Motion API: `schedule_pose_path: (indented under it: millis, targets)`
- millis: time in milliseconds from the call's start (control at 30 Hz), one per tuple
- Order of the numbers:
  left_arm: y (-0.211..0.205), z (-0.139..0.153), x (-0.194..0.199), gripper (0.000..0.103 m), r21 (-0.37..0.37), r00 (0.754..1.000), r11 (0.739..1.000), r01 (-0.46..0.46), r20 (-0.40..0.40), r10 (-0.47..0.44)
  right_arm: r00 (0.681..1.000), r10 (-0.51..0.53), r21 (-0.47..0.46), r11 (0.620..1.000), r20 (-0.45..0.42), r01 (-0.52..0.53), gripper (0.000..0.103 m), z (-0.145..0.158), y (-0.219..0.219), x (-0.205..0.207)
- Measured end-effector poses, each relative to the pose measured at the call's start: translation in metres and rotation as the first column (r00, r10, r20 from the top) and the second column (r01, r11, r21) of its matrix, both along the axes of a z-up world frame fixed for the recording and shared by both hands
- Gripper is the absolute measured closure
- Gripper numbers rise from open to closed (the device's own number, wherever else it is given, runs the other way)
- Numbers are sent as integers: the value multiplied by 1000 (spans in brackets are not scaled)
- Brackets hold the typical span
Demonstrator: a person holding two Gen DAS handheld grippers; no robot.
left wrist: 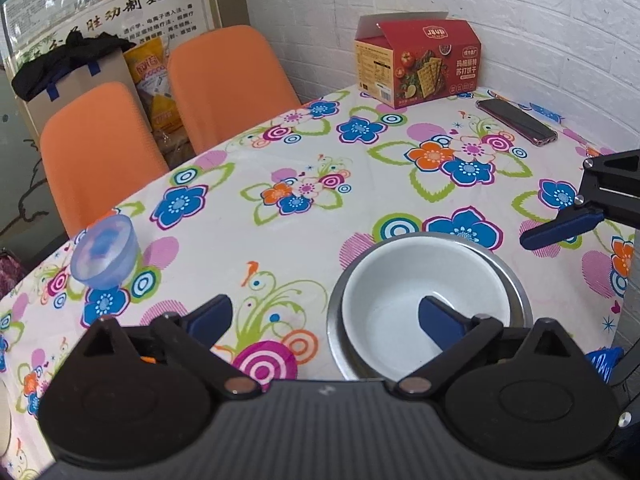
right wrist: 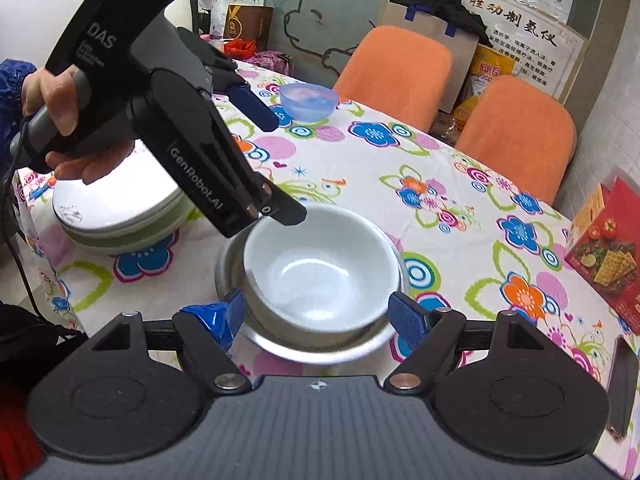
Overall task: Organize plates and bowls
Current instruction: 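Carry the white bowl with both grippers into the steel bowl and release, then grip the translucent blue bowl rim with the left gripper while the right gripper grips it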
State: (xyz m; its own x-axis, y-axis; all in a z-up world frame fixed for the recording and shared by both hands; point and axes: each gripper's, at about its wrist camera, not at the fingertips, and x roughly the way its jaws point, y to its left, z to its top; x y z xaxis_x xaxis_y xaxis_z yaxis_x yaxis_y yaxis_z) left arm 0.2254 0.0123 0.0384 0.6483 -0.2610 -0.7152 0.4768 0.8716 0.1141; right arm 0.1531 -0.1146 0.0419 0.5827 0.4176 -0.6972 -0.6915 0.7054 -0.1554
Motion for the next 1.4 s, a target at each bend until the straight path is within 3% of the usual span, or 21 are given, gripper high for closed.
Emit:
schedule_pose_path:
  millis: [233, 467, 767, 900, 1033, 1133, 1400]
  targets:
    - [43, 6, -5, 1, -11, 998, 998, -54, 29, 54, 999, 32, 12, 999, 21, -33, 38, 14, 34, 15]
    - [97, 2, 19, 1, -18, 990, 990, -143, 13, 143, 999, 43, 33, 999, 27, -44, 38, 18, 73, 58]
    - [164, -21, 92, 1, 10, 956, 959, -283, -77, 282, 998, 11, 77, 997, -63, -6, 38, -1, 120, 156]
    - [185, -28, 124, 1, 12, 942, 946, -324, -88, 324, 997, 18, 36, 999, -81, -15, 38, -7, 141, 194]
    - [206, -25, 160, 1, -35, 925, 926, -376, -73, 372, 996, 54, 5, 999, -72, -54, 38, -15, 162, 219]
    - [213, -25, 189, 1, -66, 920, 918, -392, -44, 390, 993, 89, -6, 996, -82, -90, 38, -26, 179, 234]
    - [209, -45, 251, 1, -54, 928, 928, -369, -77, 365, 987, 127, -10, 992, -95, -128, 38, -47, 204, 261]
